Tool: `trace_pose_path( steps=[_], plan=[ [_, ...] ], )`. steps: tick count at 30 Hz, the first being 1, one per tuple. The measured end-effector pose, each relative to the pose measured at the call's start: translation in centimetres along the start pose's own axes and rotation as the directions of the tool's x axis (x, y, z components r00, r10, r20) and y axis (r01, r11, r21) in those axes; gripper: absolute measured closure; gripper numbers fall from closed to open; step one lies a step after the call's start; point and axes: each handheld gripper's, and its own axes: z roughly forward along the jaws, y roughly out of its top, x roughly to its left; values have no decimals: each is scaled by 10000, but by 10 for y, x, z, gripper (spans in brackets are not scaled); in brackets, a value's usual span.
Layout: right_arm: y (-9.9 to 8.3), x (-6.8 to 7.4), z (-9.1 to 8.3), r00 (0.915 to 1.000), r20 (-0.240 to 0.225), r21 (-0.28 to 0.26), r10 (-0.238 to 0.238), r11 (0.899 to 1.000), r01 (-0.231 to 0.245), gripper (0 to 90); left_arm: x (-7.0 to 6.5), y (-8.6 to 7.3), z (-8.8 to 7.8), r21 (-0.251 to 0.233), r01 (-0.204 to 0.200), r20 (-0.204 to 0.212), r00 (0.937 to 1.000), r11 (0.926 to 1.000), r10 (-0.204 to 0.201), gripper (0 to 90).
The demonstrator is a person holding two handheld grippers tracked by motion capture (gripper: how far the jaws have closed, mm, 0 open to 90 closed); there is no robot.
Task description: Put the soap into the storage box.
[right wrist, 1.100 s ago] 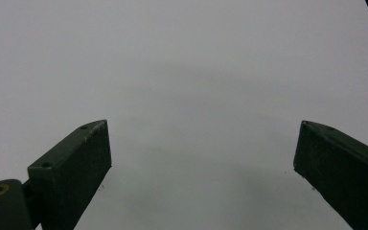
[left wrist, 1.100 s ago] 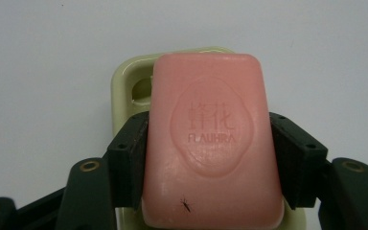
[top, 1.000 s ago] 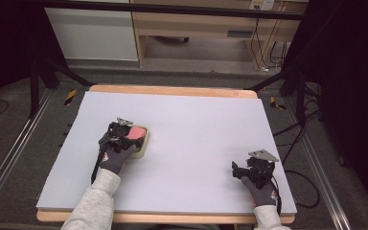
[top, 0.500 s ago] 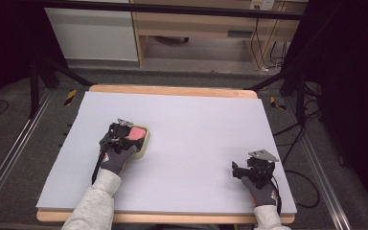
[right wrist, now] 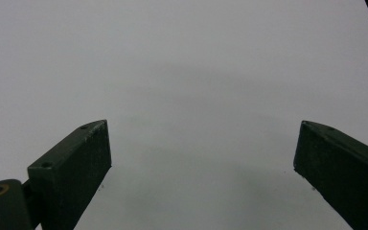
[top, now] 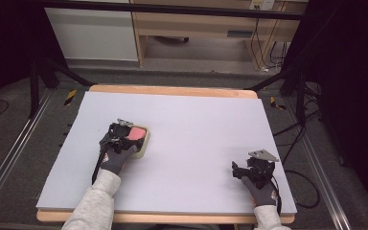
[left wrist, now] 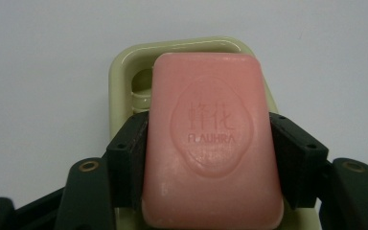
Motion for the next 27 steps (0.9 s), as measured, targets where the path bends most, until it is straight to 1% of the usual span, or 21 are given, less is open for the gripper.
trace_pose_path(
  steps=[11,13,14,15,20,22,27],
  plan=[
    [0,0,0,10000,7,-45,-15,10000,15,59,-1,0,-1,35,-82,-29,10000,10000,82,367],
    [0,-1,0,10000,9,-47,-17,10000,17,60,0,0,-4,-136,-50,36,10000,9999,51,348],
    [0,-1,0,10000,1,-54,-32,10000,32,59,0,2,-6,-199,-23,123,9999,9998,25,311],
    [0,-1,0,10000,0,-57,-33,10000,33,59,-1,2,-7,-247,-5,172,9999,9997,10,297],
    [0,0,-1,10000,-6,-52,-12,10000,12,60,-2,5,-14,-415,-67,230,9997,9991,77,295],
    [0,0,-1,10000,1,-51,37,10000,-37,60,-2,5,-17,-486,-22,283,9996,9988,36,293],
    [0,-1,-1,9999,9,-53,130,9999,-130,59,-1,7,-30,-766,83,487,9988,9970,-46,277]
  ],
)
